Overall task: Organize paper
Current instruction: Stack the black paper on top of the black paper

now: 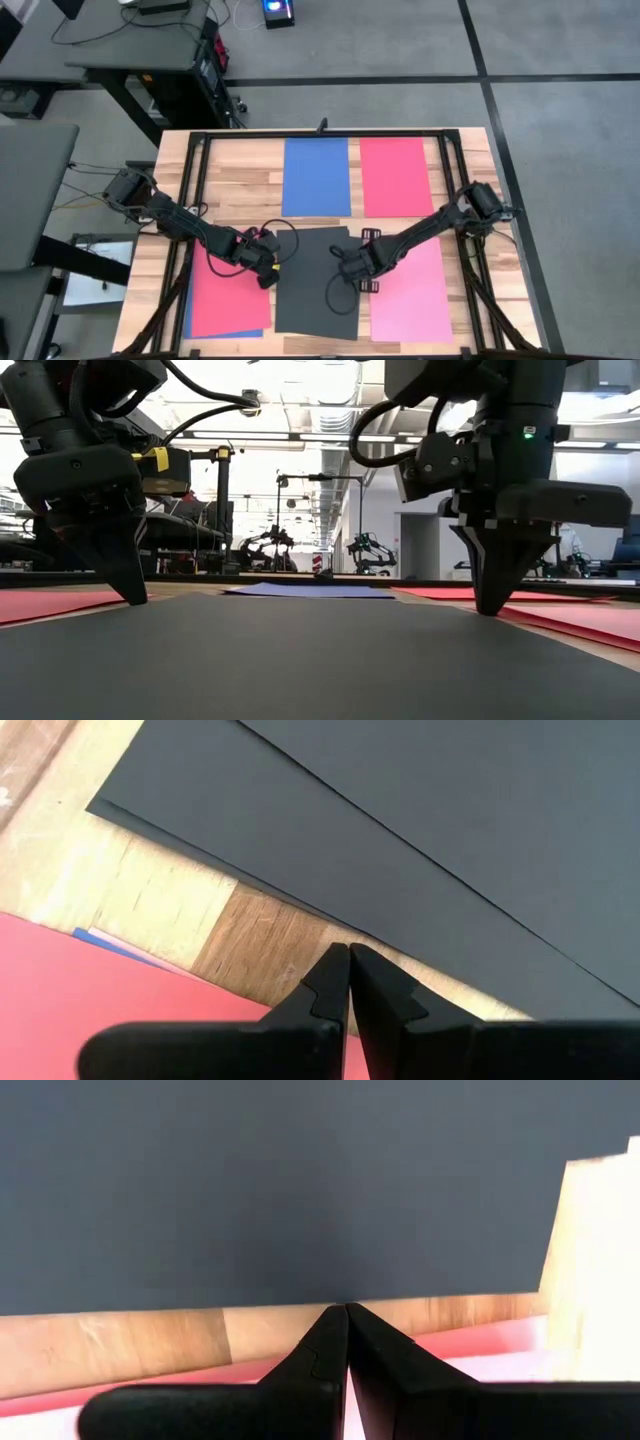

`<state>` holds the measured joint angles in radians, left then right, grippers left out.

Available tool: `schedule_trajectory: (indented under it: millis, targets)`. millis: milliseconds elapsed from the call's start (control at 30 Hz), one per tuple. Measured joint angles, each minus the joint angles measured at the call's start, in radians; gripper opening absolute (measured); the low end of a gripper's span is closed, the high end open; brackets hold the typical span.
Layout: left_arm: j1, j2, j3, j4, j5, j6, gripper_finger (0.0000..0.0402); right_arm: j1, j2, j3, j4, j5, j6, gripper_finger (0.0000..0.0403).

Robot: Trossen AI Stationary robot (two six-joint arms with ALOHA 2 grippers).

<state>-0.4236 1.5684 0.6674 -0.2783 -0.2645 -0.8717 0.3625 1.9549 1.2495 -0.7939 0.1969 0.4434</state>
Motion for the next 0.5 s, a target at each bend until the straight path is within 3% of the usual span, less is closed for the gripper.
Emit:
schedule_trajectory:
  millis: [500]
  targets:
    - [0.037, 0.0, -0.001, -0.011, 0.053, 0.098, 0.0, -0.074, 0.005, -0.037, 0.08, -0.042, -0.061, 0.0]
